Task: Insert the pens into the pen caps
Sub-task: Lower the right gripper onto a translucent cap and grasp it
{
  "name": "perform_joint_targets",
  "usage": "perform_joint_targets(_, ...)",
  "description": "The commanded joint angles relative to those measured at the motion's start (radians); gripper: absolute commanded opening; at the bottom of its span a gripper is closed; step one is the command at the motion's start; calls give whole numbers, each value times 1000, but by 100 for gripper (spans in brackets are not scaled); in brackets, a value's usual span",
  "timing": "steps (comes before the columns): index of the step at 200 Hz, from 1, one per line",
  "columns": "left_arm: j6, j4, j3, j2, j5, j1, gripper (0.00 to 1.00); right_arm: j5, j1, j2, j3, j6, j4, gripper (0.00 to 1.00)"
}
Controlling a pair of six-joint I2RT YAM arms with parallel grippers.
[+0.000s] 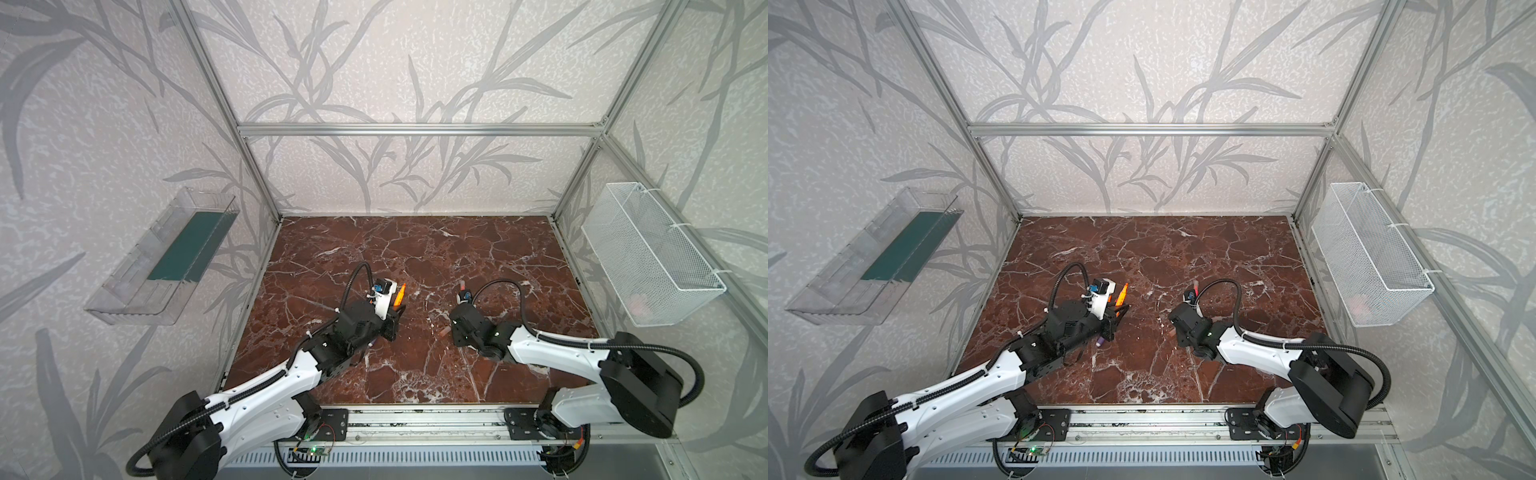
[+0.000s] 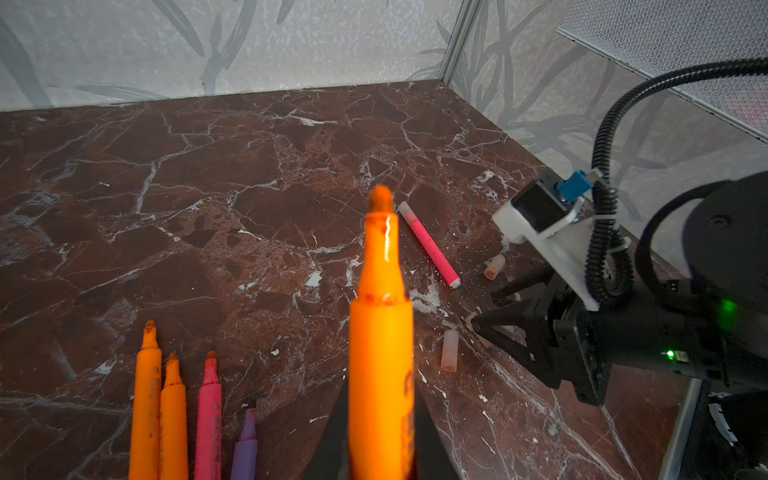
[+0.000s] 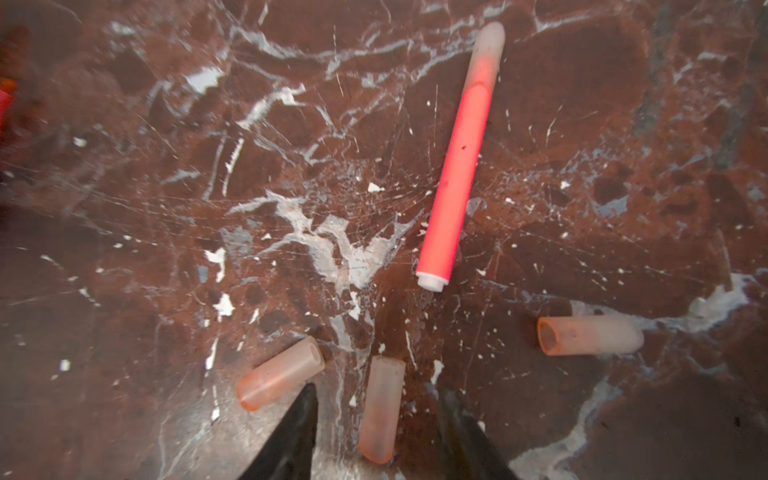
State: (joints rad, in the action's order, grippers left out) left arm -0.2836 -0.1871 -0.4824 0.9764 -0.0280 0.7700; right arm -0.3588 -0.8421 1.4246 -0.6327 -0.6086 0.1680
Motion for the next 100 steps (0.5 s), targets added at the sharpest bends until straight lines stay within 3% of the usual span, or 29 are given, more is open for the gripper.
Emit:
perform_joint_targets(1, 7, 4, -3, -12, -4, -3, 0, 6, 12, 62, -61, 4, 92, 44)
perform_joint_targets(50, 7, 3, -2, -14, -2, -2, 0, 17, 14, 166, -104, 3, 125, 34)
perform_joint_targets(100, 10, 3, -2, -15, -1, -2, 0, 26, 14, 166, -91, -17, 118, 25)
